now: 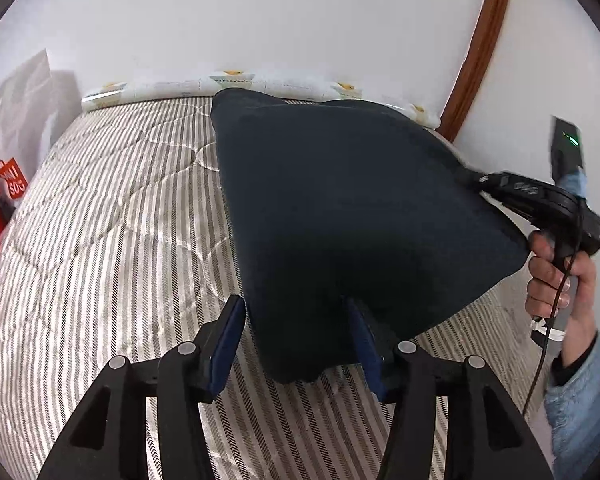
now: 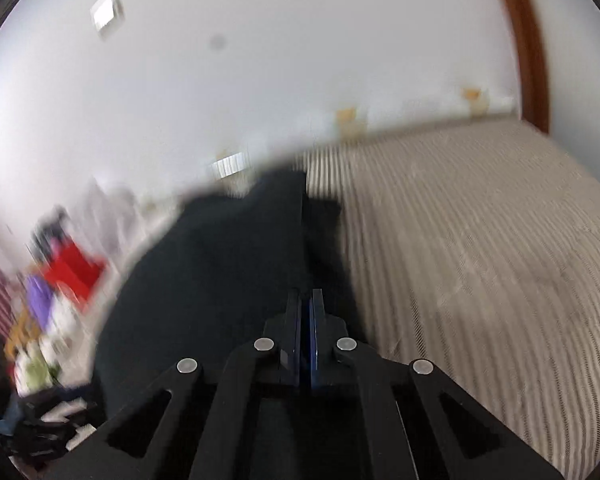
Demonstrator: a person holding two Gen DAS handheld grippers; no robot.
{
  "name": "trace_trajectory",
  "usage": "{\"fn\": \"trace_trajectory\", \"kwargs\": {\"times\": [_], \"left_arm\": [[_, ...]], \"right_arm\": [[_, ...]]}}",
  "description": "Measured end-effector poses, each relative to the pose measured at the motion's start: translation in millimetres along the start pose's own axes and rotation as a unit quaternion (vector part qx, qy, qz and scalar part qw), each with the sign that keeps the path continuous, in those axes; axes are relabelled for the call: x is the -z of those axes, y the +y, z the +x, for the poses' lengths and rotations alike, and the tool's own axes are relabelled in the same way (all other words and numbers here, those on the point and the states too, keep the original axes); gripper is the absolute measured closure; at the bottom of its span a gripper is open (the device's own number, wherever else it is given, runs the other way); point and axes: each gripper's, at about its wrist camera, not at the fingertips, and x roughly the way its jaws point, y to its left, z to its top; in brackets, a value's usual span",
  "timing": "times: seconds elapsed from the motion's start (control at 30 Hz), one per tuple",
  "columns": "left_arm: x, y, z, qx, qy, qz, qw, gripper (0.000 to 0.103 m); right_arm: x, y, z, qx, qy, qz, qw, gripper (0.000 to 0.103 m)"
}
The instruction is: Fold small clothes
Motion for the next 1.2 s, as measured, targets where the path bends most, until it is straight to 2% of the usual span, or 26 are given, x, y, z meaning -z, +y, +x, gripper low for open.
{"fn": "trace_trajectory", "kwargs": {"times": [0.1, 0.17, 0.23, 0.37, 0.5, 0.67, 0.77, 0.83, 0.93, 1.03, 1.2], "left_arm": [[2, 1, 0, 0.017, -0.001, 0.001, 0.9999, 0.052], [2, 0, 1, 0.013, 0.000, 0.004, 0.9999, 0.052], [2, 0, -2, 0.011, -0.002, 0.003, 0.9999, 0.052], [4, 0, -9, 0.003, -0.012, 0.013, 0.9998, 0.052], [2, 4, -11, 0.004, -0.015, 0.006, 0.9999, 0.052], [-16, 10, -14, -0.007, -0.029, -0.003, 0.9996, 0.052], [-34, 15, -10, -0.016, -0.033, -0.012, 0.9993, 0.052], [-46, 18, -5, -0.025, -0.035, -0.015, 0.9990, 0.050], [-65, 26, 7, -0.031, -0.035, -0.014, 0.9988, 0.048], [-79, 35, 23, -0.039, -0.033, -0.008, 0.9987, 0.048], [-90, 47, 46, -0.020, -0.035, -0.015, 0.9991, 0.048]], "right_arm": [[6, -10, 2, 0.004, 0.016, 0.011, 1.000, 0.100], [12, -2, 4, 0.024, 0.034, -0.011, 0.999, 0.100], [14, 6, -8, 0.044, 0.029, -0.033, 0.998, 0.098], [26, 3, -24, 0.036, 0.041, -0.024, 0.998, 0.094], [41, 3, -27, 0.086, 0.069, -0.070, 0.991, 0.094], [15, 7, -45, 0.078, 0.045, -0.068, 0.994, 0.091], [-9, 19, -33, 0.078, 0.043, -0.084, 0.992, 0.079], [-25, 28, -17, 0.073, 0.048, -0.094, 0.992, 0.066], [-46, 41, 10, 0.066, 0.060, -0.099, 0.991, 0.062], [-65, 47, 44, 0.065, 0.080, -0.090, 0.991, 0.062], [-85, 42, 99, 0.072, 0.117, -0.053, 0.989, 0.062]]}}
